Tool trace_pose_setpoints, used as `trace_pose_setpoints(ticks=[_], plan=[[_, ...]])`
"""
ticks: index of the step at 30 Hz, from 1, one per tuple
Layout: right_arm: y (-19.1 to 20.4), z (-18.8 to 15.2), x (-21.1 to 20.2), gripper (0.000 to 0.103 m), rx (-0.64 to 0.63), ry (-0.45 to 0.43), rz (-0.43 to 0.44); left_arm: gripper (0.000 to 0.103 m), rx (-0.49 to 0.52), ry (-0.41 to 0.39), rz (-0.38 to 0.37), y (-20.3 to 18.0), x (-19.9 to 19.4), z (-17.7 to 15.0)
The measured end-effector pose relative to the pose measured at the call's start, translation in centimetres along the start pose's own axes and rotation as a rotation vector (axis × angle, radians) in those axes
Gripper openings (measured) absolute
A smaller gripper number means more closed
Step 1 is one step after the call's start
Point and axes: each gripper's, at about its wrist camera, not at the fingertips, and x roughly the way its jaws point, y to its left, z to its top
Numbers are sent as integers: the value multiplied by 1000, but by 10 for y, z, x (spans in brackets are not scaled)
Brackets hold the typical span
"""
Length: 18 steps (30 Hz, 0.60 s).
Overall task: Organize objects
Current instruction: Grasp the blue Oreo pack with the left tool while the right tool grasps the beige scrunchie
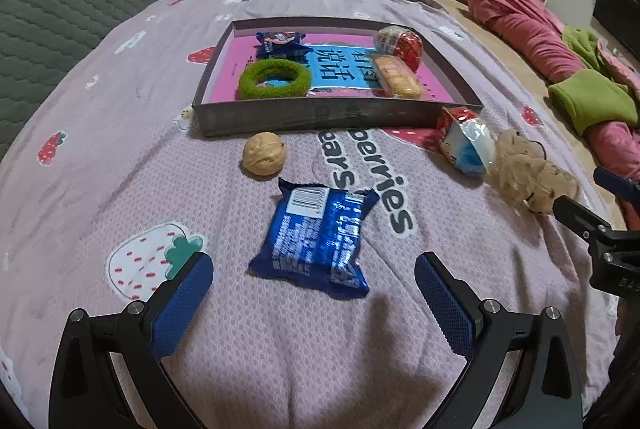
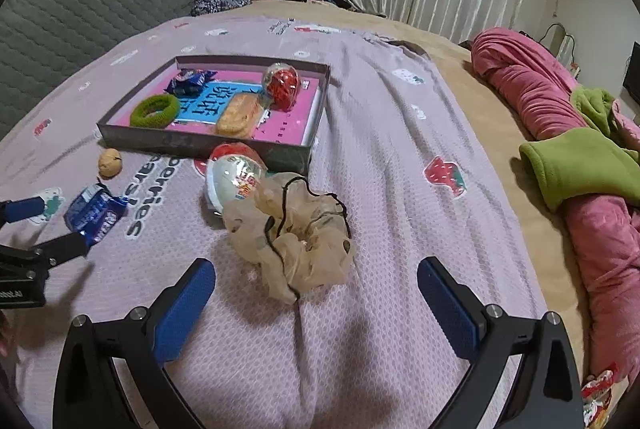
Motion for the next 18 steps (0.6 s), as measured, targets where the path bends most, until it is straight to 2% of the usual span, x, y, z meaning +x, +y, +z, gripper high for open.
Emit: trace_pose_setpoints(ticks=[8,18], plan=[[-7,2,17,102,19,17,12,101,2,3,-7,6,14,3],[5,9,33,102,-33,17,15,101,-28,12,-42,12,31,6]])
